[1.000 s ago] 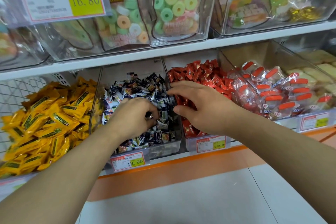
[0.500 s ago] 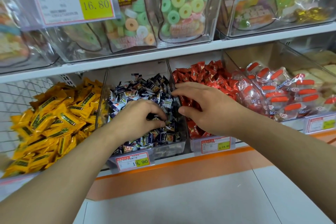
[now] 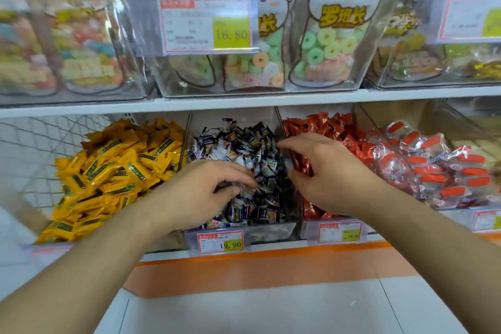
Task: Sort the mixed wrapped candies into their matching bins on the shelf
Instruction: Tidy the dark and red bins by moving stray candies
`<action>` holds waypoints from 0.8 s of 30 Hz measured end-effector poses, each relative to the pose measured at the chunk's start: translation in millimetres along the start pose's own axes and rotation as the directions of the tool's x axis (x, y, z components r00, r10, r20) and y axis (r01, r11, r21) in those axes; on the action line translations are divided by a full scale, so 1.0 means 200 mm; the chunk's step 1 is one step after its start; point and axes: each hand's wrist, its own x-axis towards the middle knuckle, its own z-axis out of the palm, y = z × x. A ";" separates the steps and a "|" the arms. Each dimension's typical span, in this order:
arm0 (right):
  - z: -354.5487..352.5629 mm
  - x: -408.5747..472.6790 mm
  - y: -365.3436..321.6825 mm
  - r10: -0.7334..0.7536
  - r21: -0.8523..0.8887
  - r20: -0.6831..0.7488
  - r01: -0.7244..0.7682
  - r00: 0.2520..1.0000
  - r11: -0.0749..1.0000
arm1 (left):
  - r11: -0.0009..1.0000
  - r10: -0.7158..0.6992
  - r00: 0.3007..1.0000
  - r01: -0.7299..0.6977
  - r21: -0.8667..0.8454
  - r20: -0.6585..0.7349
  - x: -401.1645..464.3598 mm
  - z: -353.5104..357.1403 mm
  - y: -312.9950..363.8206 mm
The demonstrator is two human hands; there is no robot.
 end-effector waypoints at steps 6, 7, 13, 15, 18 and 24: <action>0.14 0.08 -0.18 -0.198 -0.153 -0.030 0.191 0.980 0.970 | 0.991 -0.057 0.968 0.086 0.107 -0.243 -0.11 -0.12 -0.09; 0.19 0.10 -0.22 -0.228 -0.098 0.028 0.229 0.973 0.968 | 0.986 -0.078 0.968 0.111 0.128 -0.240 -0.14 -0.13 -0.11; 0.47 0.27 -0.33 -0.227 0.133 0.211 0.202 0.951 0.970 | 0.967 -0.195 0.973 0.211 0.142 -0.121 -0.23 -0.12 -0.20; 0.49 0.31 -0.32 -0.224 0.031 0.199 0.222 0.954 0.974 | 0.968 -0.198 0.975 0.210 0.136 -0.099 -0.23 -0.12 -0.22; 0.50 0.33 -0.28 -0.201 -0.098 0.165 0.218 0.966 0.971 | 0.972 -0.190 0.977 0.202 0.123 -0.101 -0.23 -0.11 -0.24; 0.46 0.36 -0.23 -0.094 -0.166 0.133 0.116 0.987 0.979 | 0.974 -0.174 0.982 0.183 0.132 -0.079 -0.22 -0.13 -0.27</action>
